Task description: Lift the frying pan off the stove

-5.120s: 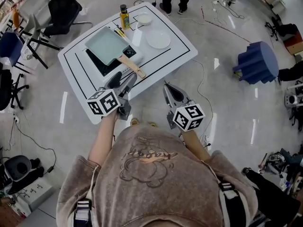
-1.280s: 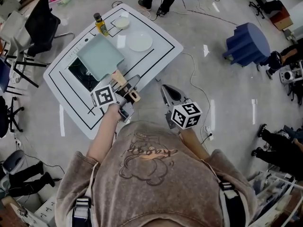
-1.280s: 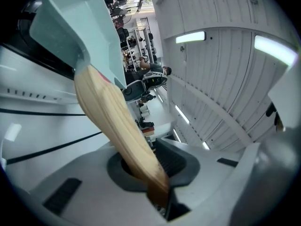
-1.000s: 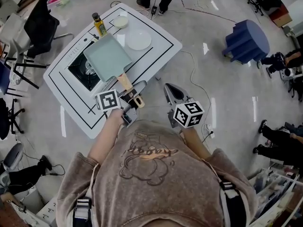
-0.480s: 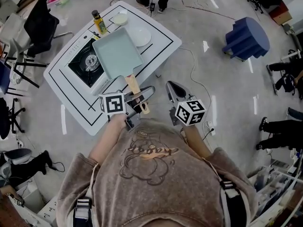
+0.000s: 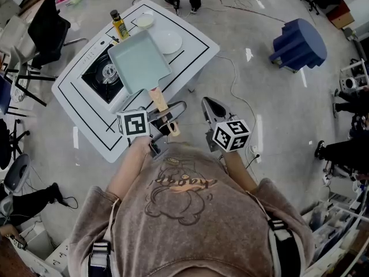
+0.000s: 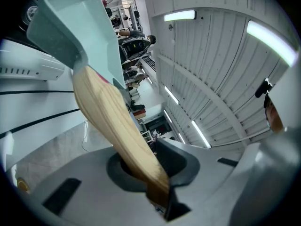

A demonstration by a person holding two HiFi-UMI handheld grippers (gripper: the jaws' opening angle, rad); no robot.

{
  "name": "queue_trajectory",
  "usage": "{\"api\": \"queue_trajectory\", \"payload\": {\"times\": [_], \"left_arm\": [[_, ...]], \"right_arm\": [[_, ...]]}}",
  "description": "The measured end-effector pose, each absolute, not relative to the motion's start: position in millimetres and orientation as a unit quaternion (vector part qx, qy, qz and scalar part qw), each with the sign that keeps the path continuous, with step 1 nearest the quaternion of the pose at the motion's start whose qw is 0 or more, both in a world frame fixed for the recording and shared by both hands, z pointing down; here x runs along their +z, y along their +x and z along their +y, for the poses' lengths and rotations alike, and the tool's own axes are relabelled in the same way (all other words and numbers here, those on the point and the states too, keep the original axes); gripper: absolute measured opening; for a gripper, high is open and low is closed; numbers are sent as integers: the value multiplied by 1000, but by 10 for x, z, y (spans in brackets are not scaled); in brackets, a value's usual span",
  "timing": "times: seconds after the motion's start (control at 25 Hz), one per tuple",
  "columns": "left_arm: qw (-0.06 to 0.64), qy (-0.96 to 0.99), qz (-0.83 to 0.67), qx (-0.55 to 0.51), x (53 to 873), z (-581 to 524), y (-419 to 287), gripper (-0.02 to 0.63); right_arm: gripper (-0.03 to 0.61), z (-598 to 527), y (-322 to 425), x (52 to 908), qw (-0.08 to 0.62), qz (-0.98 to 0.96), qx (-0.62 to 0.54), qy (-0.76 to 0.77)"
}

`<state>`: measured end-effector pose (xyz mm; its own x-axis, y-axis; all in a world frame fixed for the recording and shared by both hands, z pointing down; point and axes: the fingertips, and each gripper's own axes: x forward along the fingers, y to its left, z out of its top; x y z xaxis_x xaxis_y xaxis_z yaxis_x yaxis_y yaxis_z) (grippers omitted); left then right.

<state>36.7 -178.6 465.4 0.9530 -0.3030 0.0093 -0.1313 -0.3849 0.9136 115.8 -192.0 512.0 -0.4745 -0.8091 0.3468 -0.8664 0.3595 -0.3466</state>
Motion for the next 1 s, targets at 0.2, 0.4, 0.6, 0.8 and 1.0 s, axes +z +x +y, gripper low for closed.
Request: {"api": "queue_trajectory", "payload": {"times": [0.2, 0.4, 0.6, 0.8, 1.0], "left_arm": [[532, 832, -138, -69, 4671, -1746, 347, 64], [533, 832, -138, -71, 4662, -1760, 343, 66], [541, 825, -147, -66, 4710, -1781, 316, 66], [537, 829, -143, -65, 4700, -1776, 325, 66], [541, 828, -134, -70, 4663, -1772, 367, 67]], "right_arm": [[0, -1872, 1149, 5120, 59, -824, 246, 507], [-2, -1867, 1131, 5129, 60, -827, 244, 503], [-2, -1870, 1121, 5113, 62, -832, 238, 497], [-3, -1841, 1123, 5107, 65, -836, 233, 492], [-3, -1844, 1150, 5082, 60, -837, 234, 491]]}}
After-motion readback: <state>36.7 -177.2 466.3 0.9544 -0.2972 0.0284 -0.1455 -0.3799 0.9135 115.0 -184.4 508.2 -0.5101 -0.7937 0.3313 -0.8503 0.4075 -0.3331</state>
